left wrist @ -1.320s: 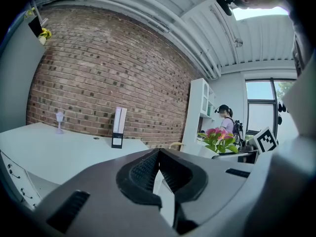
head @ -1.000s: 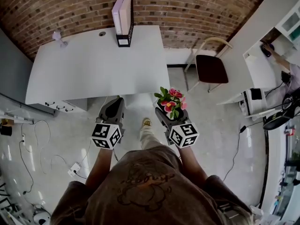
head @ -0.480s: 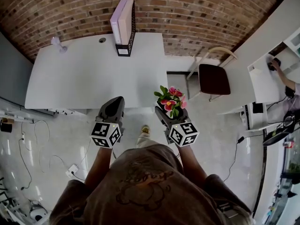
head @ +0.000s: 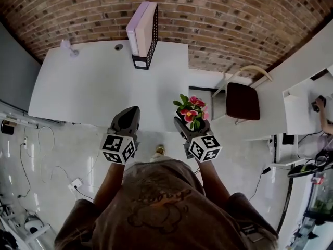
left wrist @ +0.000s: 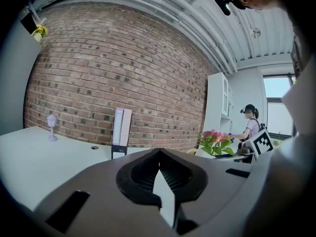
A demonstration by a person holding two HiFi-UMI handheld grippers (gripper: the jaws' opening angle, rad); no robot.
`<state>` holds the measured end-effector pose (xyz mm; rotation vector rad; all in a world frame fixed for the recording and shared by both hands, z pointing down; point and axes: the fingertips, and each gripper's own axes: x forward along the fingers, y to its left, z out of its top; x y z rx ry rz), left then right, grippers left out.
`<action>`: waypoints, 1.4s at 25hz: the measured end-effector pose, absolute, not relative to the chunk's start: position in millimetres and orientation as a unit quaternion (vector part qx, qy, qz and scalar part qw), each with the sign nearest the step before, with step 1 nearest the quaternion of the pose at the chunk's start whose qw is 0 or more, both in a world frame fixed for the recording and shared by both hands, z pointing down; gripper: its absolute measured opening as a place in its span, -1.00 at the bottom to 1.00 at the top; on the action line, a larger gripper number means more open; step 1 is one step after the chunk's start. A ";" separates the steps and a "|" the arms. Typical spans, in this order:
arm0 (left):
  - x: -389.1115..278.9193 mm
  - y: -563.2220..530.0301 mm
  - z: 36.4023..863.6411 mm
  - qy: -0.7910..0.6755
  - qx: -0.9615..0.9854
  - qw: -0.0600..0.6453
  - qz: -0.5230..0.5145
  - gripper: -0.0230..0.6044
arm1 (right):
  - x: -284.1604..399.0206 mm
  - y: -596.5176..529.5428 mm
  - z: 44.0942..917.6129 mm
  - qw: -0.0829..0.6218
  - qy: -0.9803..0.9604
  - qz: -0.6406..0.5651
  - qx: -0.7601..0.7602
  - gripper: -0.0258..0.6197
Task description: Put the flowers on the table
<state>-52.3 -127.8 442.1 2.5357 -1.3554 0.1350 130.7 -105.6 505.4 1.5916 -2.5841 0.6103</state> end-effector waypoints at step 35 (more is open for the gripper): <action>-51.8 -229.6 460.2 -0.439 0.883 0.145 0.076 -0.86 | 126.6 -255.1 566.2 0.096 -0.827 0.170 0.528 0.19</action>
